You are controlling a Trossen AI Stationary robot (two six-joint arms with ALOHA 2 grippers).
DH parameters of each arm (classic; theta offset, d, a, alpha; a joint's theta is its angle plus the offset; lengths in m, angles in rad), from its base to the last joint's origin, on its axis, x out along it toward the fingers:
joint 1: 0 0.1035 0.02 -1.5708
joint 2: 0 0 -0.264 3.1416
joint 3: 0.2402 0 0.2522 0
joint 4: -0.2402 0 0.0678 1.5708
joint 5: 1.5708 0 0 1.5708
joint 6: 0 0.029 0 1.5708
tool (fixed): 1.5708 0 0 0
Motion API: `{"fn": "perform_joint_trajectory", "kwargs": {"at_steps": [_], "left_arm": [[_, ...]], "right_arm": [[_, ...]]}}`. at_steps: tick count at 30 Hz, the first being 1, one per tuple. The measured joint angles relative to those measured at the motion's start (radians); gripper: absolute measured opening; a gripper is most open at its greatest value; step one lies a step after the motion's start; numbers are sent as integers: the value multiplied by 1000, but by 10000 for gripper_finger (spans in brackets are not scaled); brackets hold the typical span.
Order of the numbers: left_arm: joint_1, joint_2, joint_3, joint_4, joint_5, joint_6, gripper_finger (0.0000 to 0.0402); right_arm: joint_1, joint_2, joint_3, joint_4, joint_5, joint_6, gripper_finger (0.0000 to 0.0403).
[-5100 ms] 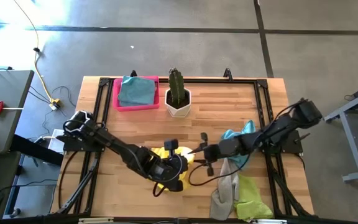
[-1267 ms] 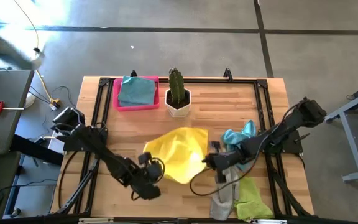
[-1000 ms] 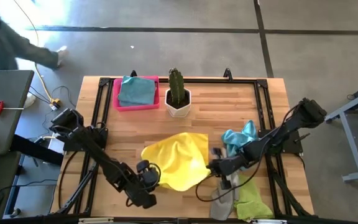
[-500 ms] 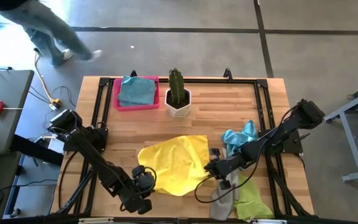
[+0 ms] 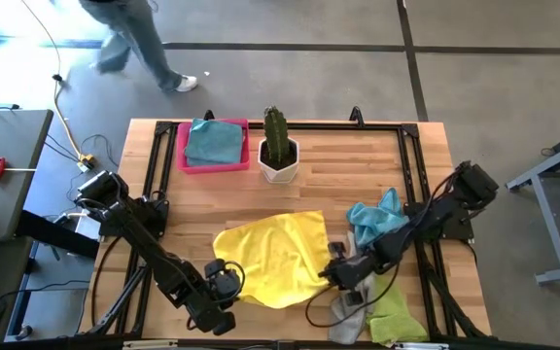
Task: Fold microfiber towels
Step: Fold the yellow microfiber towel
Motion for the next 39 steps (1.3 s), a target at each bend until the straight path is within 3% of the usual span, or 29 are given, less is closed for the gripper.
{"fn": "perform_joint_trajectory", "kwargs": {"at_steps": [10,20,24,28,34,39], "left_arm": [[0,0,0,-22,1,2,0],[-1,0,0,-25,12,-1,0],[-1,0,0,-25,39,-5,0],[-4,0,0,-24,73,-38,0],[-23,0,0,-22,126,-97,0],[-35,0,0,-27,148,-133,0]], "right_arm": [[64,0,0,-20,104,135,90],[89,74,-1,-4,97,255,88],[96,70,-1,-6,96,249,61],[97,68,-1,-11,63,226,10],[92,68,23,-46,0,198,7],[59,68,128,-229,-24,23,4]]}}
